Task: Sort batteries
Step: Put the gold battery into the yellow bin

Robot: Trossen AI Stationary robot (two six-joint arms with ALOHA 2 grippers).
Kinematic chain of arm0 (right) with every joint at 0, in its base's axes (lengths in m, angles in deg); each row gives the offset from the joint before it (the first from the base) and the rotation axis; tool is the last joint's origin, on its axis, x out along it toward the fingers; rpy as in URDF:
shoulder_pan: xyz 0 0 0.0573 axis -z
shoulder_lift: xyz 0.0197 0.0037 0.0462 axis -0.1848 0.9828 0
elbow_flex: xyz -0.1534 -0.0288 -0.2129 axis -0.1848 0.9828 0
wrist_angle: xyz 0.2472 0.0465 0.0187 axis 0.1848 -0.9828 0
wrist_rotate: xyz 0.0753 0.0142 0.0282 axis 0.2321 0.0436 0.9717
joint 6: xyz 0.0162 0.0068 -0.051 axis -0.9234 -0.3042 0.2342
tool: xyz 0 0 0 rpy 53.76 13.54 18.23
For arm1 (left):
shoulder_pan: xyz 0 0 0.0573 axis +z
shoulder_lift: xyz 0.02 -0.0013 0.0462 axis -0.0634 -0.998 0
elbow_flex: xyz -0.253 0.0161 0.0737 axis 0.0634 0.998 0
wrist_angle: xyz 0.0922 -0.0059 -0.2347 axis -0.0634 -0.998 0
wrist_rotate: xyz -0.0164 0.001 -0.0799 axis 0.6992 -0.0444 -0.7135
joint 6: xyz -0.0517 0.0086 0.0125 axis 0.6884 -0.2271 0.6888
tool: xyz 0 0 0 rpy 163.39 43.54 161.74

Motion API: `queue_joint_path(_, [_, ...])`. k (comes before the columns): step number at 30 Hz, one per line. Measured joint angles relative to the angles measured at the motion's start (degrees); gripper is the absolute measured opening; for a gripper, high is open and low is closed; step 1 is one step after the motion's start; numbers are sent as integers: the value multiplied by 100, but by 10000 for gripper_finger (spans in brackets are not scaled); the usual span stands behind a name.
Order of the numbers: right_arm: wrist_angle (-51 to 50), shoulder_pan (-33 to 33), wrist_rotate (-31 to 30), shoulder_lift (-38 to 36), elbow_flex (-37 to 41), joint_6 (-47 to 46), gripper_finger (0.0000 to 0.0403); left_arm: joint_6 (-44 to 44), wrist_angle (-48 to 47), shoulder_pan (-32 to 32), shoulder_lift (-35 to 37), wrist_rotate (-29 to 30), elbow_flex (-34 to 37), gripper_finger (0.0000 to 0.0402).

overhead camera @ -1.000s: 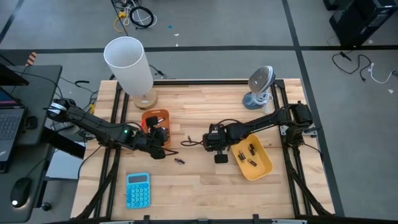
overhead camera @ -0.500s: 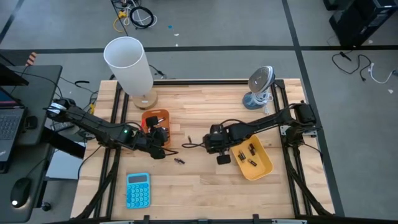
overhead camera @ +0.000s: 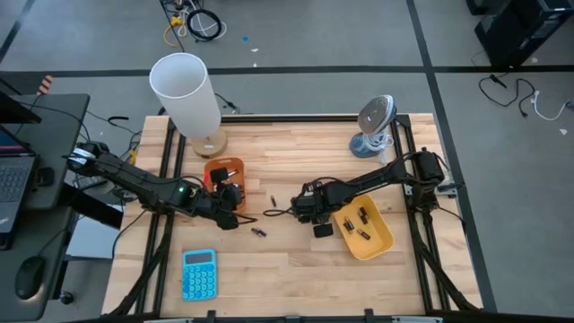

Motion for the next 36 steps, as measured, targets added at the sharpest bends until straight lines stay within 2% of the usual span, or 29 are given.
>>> queue_joint_path(5, [-49,67,89,51,-14,47,127,-6,0,0,-1,-9,0,76])
queue_joint_path(11, [-55,131,300,83,-18,124,30,-9,0,0,0,-9,0,76])
queue_joint_path(13, [-58,134,317,83,-18,208,14,-10,-2,0,-1,-10,0,76])
queue_joint_path(22, [-45,134,330,-27,12,122,7,-33,-4,0,0,-9,0,76])
queue_joint_path(36, [-80,119,336,-662,19,-327,4,-31,-4,0,1,-9,0,76])
